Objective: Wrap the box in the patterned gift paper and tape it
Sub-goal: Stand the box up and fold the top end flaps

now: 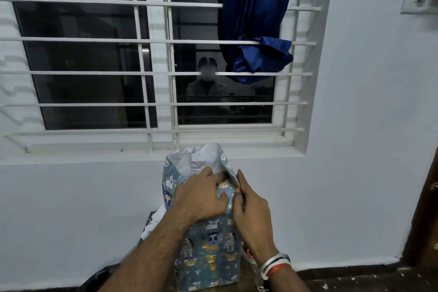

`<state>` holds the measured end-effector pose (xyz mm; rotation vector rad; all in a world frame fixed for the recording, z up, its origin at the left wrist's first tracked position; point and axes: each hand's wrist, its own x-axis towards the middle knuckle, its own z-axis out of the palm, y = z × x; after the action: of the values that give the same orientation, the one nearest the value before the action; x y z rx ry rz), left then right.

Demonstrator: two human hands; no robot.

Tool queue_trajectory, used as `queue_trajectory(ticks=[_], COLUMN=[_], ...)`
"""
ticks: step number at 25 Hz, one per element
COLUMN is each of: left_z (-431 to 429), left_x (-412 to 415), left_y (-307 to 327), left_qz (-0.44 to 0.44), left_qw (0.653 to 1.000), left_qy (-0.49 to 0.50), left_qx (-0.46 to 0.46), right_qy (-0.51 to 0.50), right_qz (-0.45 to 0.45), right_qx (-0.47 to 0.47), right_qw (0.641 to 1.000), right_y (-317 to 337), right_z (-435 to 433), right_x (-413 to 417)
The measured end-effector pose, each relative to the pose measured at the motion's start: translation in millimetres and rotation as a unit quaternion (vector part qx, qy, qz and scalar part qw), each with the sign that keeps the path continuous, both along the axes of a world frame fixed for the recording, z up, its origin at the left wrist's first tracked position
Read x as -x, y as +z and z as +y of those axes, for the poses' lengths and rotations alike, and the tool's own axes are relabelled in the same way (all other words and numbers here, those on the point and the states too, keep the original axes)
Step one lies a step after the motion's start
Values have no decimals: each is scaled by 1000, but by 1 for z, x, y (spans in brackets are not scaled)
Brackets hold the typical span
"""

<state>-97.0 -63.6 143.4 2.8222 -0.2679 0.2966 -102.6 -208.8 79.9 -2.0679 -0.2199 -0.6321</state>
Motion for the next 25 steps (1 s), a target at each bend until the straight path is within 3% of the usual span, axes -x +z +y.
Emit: queue_trajectory(ticks=[3, 8, 10, 13, 14, 21, 25], left_z=[1, -5, -7, -5, -4, 0, -7], left_x=[-1, -7, -11, -16, -17, -22, -20], left_y=[1, -2, -4, -9, -10, -13, -5], left_qz=[9, -1, -29, -47, -46, -29, -28], left_qw=[1000, 989, 985, 981, 980, 971, 964], left_qy=[10, 54, 88, 119, 120, 147, 169], left_qx=[11, 136, 148, 144, 149, 188, 201], right_qy=[26, 44, 67, 73, 50, -49, -67], right_qz=[10, -45, -16, 14, -3, -121, -135], right_qx=[54, 145, 91, -117, -122, 128, 202], right_qw=[998, 987, 993, 990, 991, 983, 968], right_y=[4, 4, 2, -2, -5, -15, -12], right_z=[-3, -9, -14, -15, -12, -11, -17], right_x=[5, 9, 4, 4, 7, 6, 3])
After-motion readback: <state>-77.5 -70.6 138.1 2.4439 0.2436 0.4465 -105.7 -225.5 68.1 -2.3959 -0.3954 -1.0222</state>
